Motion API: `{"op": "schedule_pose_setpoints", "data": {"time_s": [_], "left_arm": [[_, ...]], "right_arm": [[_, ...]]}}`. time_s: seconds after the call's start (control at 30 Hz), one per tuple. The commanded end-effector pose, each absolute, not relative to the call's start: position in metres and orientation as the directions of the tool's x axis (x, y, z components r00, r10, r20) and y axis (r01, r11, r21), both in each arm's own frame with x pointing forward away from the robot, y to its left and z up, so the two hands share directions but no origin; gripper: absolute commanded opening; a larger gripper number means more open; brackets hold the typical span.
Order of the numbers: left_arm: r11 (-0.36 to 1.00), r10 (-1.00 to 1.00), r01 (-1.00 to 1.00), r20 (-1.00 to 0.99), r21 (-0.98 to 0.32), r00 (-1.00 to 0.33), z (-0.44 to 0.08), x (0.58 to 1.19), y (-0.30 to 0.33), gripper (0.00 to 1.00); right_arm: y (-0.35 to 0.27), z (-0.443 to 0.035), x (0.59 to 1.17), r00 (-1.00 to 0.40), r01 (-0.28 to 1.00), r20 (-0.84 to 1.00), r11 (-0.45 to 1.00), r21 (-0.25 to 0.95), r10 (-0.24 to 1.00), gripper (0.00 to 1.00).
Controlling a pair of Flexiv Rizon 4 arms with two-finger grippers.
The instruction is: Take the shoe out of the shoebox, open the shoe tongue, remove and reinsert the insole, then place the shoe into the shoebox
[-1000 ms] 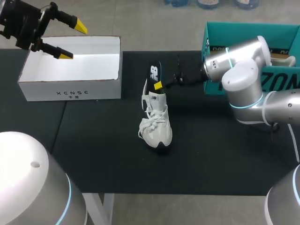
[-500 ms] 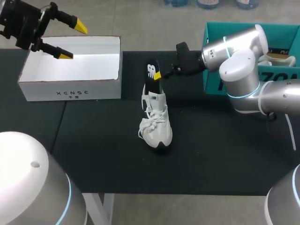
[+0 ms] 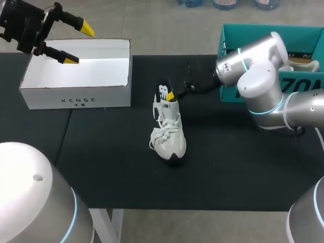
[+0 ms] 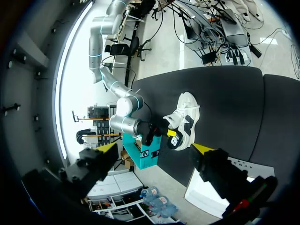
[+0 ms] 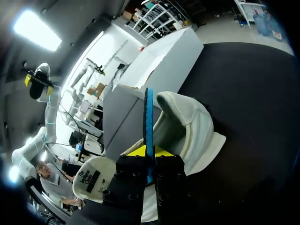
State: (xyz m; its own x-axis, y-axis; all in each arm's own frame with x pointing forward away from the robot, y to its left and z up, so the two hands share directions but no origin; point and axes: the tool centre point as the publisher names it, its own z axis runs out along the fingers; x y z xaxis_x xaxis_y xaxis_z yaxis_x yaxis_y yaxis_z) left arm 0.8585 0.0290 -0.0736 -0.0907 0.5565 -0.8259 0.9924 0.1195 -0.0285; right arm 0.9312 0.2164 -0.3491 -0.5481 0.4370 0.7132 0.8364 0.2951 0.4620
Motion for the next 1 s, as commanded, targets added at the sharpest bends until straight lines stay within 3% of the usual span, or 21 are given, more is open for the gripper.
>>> {"op": "schedule_pose_setpoints", "data": {"time_s": [0.03,0.07,0.13,0.2,0.3,0.47,0.5,0.57,1.0], "left_arm": [[0.119,0.559,0.992,-0.824,-0.029,-0.091,-0.073,0.859,0.029,1.00],[0.119,0.559,0.992,-0.824,-0.029,-0.091,-0.073,0.859,0.029,1.00],[0.119,0.559,0.992,-0.824,-0.029,-0.091,-0.073,0.859,0.029,1.00],[0.119,0.559,0.992,-0.824,-0.029,-0.091,-0.073,0.859,0.029,1.00],[0.119,0.559,0.992,-0.824,-0.029,-0.091,-0.073,0.859,0.029,1.00],[0.119,0.559,0.992,-0.824,-0.029,-0.091,-0.073,0.859,0.029,1.00],[0.119,0.559,0.992,-0.824,-0.029,-0.091,-0.073,0.859,0.029,1.00],[0.119,0.559,0.992,-0.824,-0.029,-0.091,-0.073,0.859,0.029,1.00],[0.119,0.559,0.992,-0.824,-0.029,-0.091,-0.073,0.859,0.029,1.00]], "right_arm": [[0.216,-0.350,0.927,-0.545,0.838,0.714,0.288,0.463,0.440,0.00],[0.217,-0.349,0.929,-0.545,0.839,0.714,0.288,0.463,0.439,0.00],[0.217,-0.345,0.935,-0.550,0.835,0.712,0.280,0.473,0.436,0.25],[0.218,-0.341,0.944,-0.563,0.826,0.702,0.281,0.488,0.437,0.37],[0.219,-0.334,0.955,-0.580,0.814,0.689,0.286,0.505,0.435,0.41],[0.221,-0.327,0.971,-0.596,0.802,0.675,0.285,0.525,0.435,0.31],[0.221,-0.327,0.972,-0.596,0.802,0.673,0.283,0.526,0.437,0.25],[0.221,-0.327,0.972,-0.595,0.803,0.673,0.281,0.526,0.439,0.00],[0.219,-0.342,0.939,-0.556,0.831,0.698,0.312,0.460,0.451,0.00]]}}
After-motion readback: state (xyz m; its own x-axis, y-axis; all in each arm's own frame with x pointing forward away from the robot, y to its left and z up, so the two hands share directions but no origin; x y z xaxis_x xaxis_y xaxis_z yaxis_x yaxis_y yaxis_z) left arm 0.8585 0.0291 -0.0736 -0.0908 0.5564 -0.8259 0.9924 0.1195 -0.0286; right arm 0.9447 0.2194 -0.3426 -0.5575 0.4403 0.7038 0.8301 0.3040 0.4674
